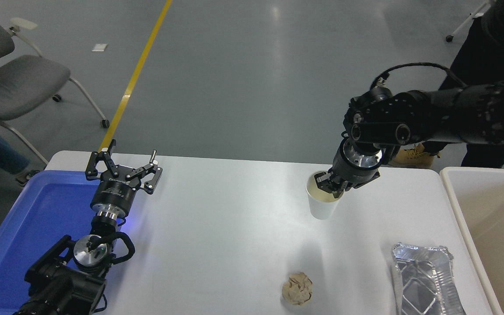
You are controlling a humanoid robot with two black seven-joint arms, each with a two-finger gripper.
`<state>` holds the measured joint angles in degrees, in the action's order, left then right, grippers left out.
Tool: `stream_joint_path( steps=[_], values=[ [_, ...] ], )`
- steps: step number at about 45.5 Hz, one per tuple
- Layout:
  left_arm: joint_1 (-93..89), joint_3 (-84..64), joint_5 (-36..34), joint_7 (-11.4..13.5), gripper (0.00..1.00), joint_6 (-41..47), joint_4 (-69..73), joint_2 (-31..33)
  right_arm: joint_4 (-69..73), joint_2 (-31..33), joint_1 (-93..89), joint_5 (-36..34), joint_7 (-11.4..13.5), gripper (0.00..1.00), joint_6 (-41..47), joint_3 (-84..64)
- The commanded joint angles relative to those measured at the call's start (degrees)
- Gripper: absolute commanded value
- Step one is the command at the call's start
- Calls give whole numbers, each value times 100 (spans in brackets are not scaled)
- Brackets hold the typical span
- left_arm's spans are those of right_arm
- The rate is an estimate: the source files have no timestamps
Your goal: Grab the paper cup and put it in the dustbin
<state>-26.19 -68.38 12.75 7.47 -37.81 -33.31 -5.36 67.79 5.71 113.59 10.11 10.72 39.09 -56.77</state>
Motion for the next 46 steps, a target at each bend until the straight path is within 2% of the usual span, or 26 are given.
stream_joint_path(
  steps=[1,22,28,35,46],
  values=[
    [0,0,0,0,99,1,0,0,1104,501,1735,-132,0,0,494,-264],
    [-9,0,0,0,99,10,0,0,1500,1195,2993,-105,53,0,548,-835],
    [-9,9,0,0,99,10,0,0,1447,1722,2959,-9,61,0,-260,-1134],
    [-9,9,0,0,99,10,0,0,1053,2671,2538,-17,61,0,-1560,-1337],
    [-9,0,0,0,99,10,0,0,-371,3902,1001,-35,53,0,-3521,-380]
  ],
)
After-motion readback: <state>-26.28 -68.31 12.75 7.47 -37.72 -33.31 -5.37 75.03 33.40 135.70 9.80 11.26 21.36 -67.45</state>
